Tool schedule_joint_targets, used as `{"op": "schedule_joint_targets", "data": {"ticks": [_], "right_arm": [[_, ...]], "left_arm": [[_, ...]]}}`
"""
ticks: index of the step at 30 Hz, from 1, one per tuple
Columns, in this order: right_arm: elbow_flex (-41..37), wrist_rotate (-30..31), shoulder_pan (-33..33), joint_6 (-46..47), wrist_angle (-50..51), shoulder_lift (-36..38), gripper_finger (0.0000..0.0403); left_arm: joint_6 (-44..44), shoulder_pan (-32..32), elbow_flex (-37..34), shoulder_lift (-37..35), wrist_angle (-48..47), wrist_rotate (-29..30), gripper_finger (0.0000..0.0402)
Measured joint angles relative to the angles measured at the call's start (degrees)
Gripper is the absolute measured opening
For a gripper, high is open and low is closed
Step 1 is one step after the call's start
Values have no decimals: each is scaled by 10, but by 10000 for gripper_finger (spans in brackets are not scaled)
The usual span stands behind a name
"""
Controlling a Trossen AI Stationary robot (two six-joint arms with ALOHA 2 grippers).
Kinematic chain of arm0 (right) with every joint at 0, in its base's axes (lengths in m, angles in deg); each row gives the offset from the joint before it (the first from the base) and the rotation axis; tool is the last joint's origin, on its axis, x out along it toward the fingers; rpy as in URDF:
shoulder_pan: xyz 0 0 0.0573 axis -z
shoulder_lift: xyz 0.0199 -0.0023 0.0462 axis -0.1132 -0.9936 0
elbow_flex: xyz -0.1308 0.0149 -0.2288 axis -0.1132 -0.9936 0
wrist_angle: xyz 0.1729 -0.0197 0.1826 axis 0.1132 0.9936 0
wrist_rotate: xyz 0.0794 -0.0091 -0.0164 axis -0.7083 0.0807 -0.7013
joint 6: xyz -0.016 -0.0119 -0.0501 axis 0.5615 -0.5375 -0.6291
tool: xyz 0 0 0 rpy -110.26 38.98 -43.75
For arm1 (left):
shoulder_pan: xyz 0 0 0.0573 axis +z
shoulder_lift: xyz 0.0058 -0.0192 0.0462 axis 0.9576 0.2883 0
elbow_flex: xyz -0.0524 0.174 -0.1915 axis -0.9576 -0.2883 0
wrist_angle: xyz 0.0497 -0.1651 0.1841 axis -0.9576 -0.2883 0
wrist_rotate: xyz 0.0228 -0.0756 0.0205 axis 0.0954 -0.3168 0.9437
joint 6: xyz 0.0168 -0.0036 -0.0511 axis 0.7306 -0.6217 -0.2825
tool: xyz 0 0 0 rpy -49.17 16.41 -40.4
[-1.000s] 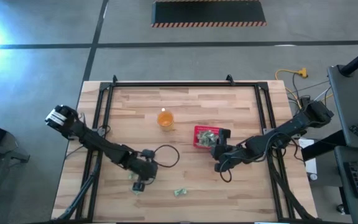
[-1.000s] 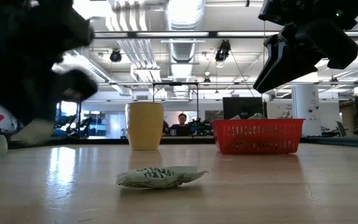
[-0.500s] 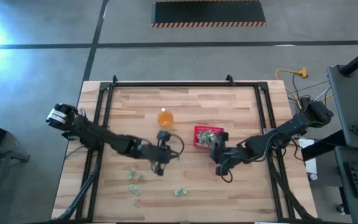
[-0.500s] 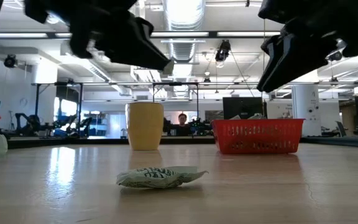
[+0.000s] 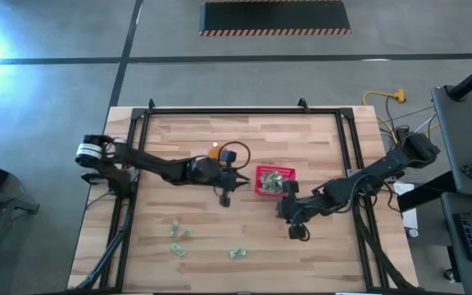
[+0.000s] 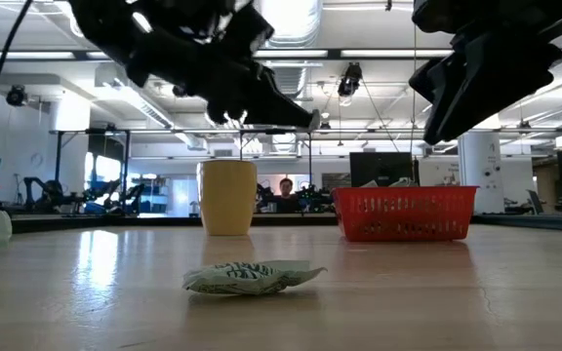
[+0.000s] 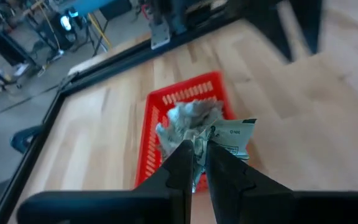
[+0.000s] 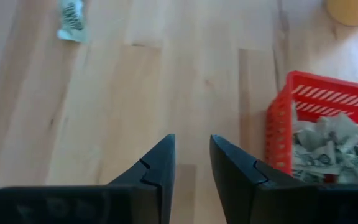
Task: Pick and place Stevia / Truvia into bins
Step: Put the stevia packet into the basket
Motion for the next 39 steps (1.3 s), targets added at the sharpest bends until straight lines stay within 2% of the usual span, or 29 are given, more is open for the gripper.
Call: {"op": "schedule_joint_targets", "data": {"ticks": [14, 27, 39], "right_arm": [[0, -17, 0, 0, -7, 0, 85], [-1, -30, 0, -3, -7, 0, 73], [-2, -30, 0, -3, -15, 0, 76]], "left_arm": [[0, 51, 154, 162, -20, 13, 22], [-3, 66, 164, 184, -30, 16, 25], [-6, 66, 164, 172, -55, 16, 121]]}}
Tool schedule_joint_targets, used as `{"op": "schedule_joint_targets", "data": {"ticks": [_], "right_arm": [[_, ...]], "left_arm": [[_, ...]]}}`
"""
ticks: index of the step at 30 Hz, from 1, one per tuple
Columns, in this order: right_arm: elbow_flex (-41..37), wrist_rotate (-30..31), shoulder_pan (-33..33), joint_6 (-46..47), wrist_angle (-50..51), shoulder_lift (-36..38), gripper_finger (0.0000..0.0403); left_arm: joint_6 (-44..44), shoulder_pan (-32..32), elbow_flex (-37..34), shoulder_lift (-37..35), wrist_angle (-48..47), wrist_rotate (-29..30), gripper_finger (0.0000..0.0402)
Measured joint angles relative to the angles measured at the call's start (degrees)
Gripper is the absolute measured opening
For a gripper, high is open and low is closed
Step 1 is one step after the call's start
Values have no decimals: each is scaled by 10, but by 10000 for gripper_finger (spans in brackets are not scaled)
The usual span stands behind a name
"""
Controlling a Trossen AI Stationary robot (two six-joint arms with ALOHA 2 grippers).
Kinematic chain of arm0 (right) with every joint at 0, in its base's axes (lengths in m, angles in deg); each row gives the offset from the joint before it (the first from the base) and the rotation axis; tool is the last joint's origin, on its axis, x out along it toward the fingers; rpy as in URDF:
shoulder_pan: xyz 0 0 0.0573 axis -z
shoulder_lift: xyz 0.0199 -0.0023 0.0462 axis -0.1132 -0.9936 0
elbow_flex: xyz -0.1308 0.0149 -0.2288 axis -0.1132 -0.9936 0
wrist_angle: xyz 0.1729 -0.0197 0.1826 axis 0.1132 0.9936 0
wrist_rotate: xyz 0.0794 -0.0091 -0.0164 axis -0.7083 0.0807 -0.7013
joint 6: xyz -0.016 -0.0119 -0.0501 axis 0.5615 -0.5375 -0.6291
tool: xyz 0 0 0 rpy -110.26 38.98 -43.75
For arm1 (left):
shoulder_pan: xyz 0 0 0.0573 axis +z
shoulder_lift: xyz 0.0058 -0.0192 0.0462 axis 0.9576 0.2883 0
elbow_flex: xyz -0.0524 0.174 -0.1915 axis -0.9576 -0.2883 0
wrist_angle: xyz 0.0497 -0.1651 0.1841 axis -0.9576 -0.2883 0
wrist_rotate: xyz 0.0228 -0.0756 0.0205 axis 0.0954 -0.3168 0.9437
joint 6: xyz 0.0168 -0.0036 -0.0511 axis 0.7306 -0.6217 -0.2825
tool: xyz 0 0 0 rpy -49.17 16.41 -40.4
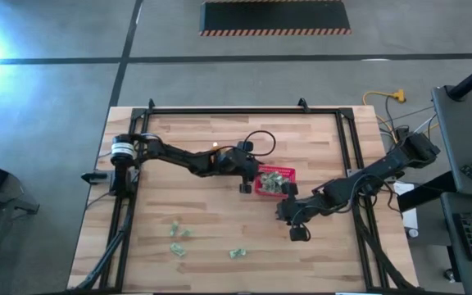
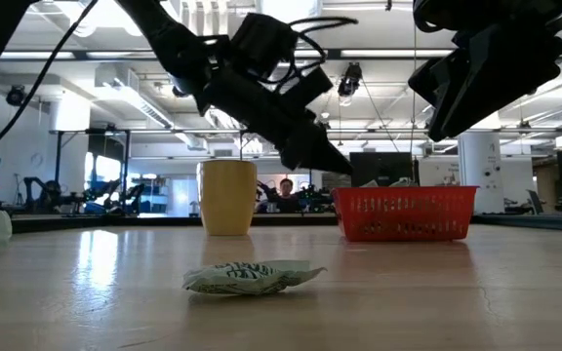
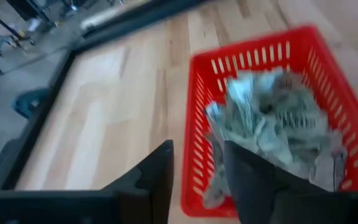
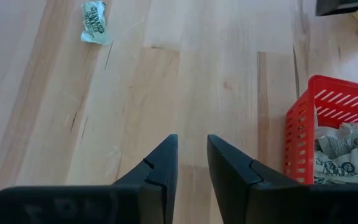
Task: Pick and place Stevia / Truvia into bins
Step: Put the stevia packet into the basket
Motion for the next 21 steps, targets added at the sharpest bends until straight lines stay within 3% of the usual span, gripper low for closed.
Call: {"op": "schedule_joint_targets", "data": {"ticks": [5, 8, 15, 21], "right_arm": [[-3, 4, 0, -13, -16, 0, 70], [-10, 5, 0, -27, -41, 0, 71], [-34, 4, 0, -89, -188, -27, 80], [-34, 0, 2, -124, -295, -84, 90]], "left_arm": [[-12, -8, -1, -38, -35, 0, 142], [-16, -19, -5, -77, -108, 0, 144], [-75, -67, -31, -171, -277, 0, 144], [-146, -124, -100, -241, -319, 0, 144]]}}
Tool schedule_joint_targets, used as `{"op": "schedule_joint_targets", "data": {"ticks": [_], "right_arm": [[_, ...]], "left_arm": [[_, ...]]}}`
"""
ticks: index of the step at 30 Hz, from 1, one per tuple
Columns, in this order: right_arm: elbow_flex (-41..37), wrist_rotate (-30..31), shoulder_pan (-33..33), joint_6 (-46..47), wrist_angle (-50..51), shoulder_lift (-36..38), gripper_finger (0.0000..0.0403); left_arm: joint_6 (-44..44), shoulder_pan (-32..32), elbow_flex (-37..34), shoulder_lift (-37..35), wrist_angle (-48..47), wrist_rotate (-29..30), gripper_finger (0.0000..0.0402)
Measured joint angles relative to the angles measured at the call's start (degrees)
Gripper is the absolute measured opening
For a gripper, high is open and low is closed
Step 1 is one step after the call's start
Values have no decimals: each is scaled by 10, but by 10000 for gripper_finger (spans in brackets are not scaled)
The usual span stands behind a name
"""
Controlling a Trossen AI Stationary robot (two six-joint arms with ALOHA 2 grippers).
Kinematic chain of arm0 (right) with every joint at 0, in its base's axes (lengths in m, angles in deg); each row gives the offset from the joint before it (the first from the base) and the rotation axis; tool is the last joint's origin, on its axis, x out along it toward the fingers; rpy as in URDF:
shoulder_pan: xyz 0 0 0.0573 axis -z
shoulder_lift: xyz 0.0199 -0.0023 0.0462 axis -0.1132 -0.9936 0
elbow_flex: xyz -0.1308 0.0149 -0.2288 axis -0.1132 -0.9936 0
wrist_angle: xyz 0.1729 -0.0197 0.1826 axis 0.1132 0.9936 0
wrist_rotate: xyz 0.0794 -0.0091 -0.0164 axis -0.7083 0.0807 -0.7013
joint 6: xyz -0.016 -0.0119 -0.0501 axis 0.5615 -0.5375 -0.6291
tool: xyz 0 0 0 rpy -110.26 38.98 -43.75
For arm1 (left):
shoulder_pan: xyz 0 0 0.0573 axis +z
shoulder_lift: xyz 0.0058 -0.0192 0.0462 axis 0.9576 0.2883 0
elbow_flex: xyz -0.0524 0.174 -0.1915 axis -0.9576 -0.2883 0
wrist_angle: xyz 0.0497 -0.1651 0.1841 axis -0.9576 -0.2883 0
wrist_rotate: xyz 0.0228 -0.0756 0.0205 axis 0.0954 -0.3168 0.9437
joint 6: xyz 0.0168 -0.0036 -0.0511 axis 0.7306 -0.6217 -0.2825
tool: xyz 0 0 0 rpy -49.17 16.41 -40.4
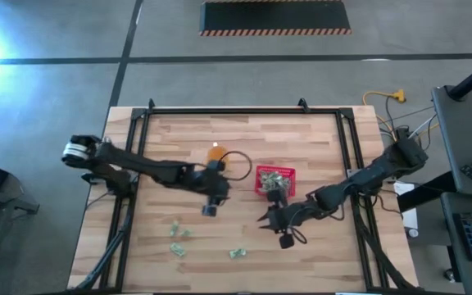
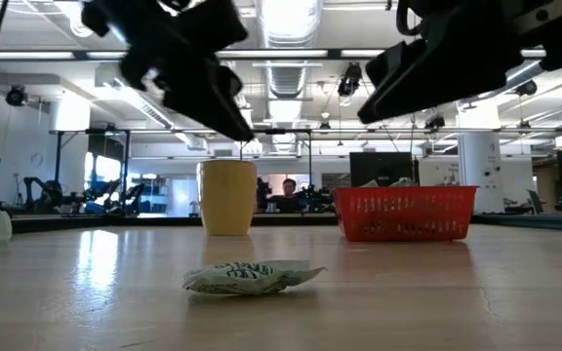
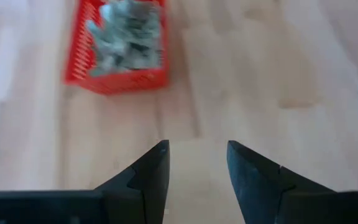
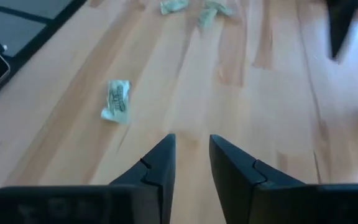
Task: Pick and place Stevia / Truvia into bins
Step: Put the stevia packet into the basket
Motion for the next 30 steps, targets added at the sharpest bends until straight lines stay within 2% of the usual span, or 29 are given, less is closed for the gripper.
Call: {"op": "schedule_joint_targets", "data": {"ticks": [3, 7, 13, 19, 30], "right_arm": [[8, -14, 0, -17, -49, -31, 100], [29, -44, 0, -17, -76, -59, 122], [74, -88, 0, -4, -90, -126, 160], [140, -153, 0, -4, -87, -201, 185], [249, -166, 3, -17, 39, -289, 188]], "left_arm": [[-44, -29, -47, -36, -1, 13, 144], [-109, -63, -99, -79, 3, 60, 144], [-176, -100, -143, -122, 11, 123, 144], [-186, -117, -158, -149, 3, 132, 144], [-200, -128, -164, -173, 3, 131, 144]]}}
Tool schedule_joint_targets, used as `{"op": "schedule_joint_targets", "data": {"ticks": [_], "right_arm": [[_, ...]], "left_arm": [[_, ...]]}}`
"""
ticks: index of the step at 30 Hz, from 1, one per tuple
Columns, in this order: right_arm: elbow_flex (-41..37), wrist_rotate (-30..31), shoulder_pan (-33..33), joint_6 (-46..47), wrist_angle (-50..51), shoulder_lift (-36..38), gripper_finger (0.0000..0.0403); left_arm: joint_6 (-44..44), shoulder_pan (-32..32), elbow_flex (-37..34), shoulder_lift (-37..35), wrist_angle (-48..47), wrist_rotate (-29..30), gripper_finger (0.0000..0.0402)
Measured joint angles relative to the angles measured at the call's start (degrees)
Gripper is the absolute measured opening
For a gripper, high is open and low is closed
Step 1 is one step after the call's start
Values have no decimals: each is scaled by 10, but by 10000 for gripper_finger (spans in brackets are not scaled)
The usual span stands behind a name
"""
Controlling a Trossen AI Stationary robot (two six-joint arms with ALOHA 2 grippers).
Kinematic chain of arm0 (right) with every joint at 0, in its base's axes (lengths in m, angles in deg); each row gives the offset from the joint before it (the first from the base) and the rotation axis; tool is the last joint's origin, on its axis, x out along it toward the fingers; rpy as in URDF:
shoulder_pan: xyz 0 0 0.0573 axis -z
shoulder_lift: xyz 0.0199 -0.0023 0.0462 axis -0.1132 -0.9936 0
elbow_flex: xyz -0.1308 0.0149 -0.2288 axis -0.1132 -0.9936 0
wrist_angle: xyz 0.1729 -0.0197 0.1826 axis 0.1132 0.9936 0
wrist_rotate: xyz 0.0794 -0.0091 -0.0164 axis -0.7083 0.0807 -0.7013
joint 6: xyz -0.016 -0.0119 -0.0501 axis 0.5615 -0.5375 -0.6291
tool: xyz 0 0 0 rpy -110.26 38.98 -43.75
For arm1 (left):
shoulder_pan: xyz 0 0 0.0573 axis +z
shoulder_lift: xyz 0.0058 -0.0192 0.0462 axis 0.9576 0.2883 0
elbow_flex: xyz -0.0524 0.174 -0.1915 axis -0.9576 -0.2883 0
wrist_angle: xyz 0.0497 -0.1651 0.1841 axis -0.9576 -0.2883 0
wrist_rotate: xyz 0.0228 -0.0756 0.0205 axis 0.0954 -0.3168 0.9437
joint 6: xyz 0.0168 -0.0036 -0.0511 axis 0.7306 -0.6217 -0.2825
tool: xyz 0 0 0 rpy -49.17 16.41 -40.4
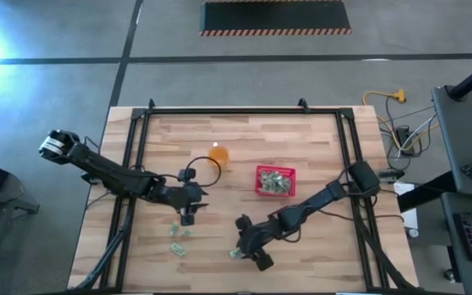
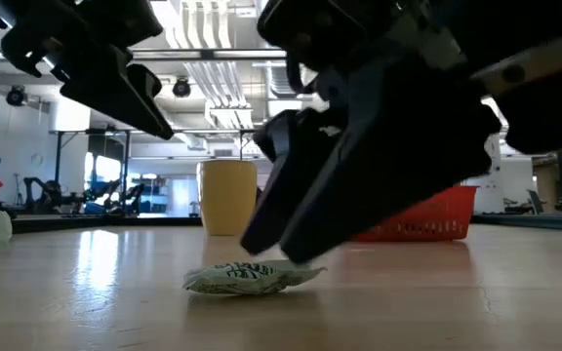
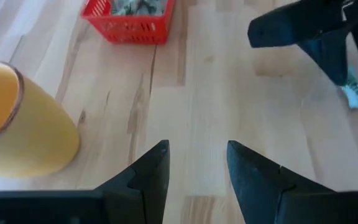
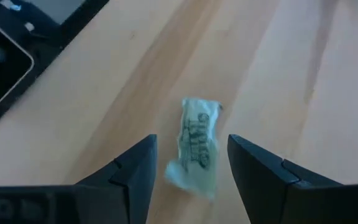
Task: Pick and place Stevia / Truvia into bins
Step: Put the stevia packet into the basket
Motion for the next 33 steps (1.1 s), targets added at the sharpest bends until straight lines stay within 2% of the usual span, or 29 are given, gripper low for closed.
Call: {"op": "schedule_joint_targets", "data": {"ticks": [3, 19, 27, 33], "right_arm": [[12, -1, 1, 0, 26, -8, 187], [6, -4, 7, 11, 21, -10, 183], [-1, 8, 10, 11, 21, -10, 153], [-2, 8, 11, 1, 21, -10, 115]], "left_arm": [[0, -2, 0, -3, 5, 0, 144], [0, -3, -3, -2, 3, 0, 144], [0, -3, -3, -2, 3, 0, 144], [0, -3, -3, -2, 3, 0, 144]]}}
